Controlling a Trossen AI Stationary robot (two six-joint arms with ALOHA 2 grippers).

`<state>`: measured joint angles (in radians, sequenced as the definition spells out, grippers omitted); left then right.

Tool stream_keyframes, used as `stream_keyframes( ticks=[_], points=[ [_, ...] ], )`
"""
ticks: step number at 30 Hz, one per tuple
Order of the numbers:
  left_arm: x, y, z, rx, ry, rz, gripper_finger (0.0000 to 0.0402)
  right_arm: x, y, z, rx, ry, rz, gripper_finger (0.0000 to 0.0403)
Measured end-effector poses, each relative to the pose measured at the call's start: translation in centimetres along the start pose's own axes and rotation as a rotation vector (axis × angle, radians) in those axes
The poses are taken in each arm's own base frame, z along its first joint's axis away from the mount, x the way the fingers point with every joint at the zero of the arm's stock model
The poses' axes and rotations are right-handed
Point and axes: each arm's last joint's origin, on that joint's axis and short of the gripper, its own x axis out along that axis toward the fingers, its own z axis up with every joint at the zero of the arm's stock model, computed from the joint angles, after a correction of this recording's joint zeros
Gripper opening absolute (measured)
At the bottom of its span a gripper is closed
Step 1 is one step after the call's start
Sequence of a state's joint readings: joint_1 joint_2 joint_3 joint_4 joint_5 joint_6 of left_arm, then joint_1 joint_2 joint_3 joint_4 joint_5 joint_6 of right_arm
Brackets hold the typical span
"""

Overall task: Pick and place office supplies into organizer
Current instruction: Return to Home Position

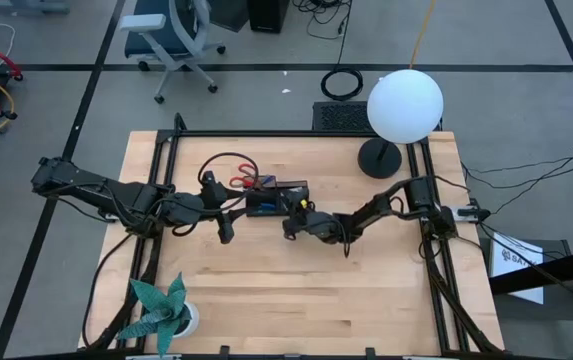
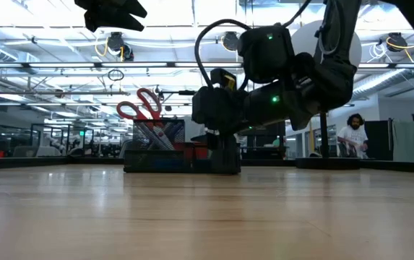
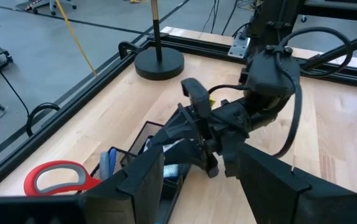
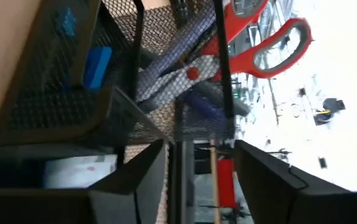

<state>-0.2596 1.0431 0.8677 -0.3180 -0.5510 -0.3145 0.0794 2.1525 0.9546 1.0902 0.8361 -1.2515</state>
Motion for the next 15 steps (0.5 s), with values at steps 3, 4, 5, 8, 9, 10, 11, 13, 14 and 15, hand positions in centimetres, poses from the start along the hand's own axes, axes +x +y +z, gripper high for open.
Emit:
stream_keyframes(
  ticks=[3, 4, 5, 8, 9, 10, 11, 13, 14, 15],
  points=[
    [0.0, 0.0, 0.0, 0.0, 0.0, 0.0, 0.0205, -0.4, -0.3, 0.4, -0.019, 0.011, -0.036, 0.0197],
    [0.0, 0.0, 0.0, 0.0, 0.0, 0.0, 0.0204, -0.6, -0.4, 0.6, -0.02, 0.02, -0.048, 0.02],
    [0.0, 0.0, 0.0, 0.0, 0.0, 0.0, 0.0204, -0.8, -0.4, 0.7, -0.023, 0.029, -0.059, 0.0202],
    [0.0, 0.0, 0.0, 0.0, 0.0, 0.0, 0.0204, -1.6, -0.7, 1.3, -0.03, 0.045, -0.101, 0.0205],
    [0.0, 0.0, 0.0, 0.0, 0.0, 0.0, 0.0205, -1.9, -0.9, 1.6, -0.023, 0.039, -0.117, 0.0205],
    [0.0, 0.0, 0.0, 0.001, 0.0, 0.0, 0.0205, -2.3, -1.0, 2.0, -0.014, 0.023, -0.13, 0.0204],
    [0.0, 0.0, 0.0, 0.001, 0.0, 0.0, 0.0204, -2.7, -1.2, 2.4, -0.002, 0.005, -0.145, 0.0202],
    [0.0, 0.0, 0.0, 0.005, 0.0, 0.0, 0.0205, -3.8, -1.5, 3.2, 0.024, -0.033, -0.177, 0.02],
    [0.0, 0.0, 0.0, 0.005, 0.0, 0.0, 0.0204, -4.3, -1.8, 3.6, 0.04, -0.052, -0.189, 0.0198],
    [0.0, 0.0, 0.0, 0.005, 0.0, -0.001, 0.0204, -4.8, -2.1, 3.9, 0.057, -0.069, -0.196, 0.0198]
  ],
)
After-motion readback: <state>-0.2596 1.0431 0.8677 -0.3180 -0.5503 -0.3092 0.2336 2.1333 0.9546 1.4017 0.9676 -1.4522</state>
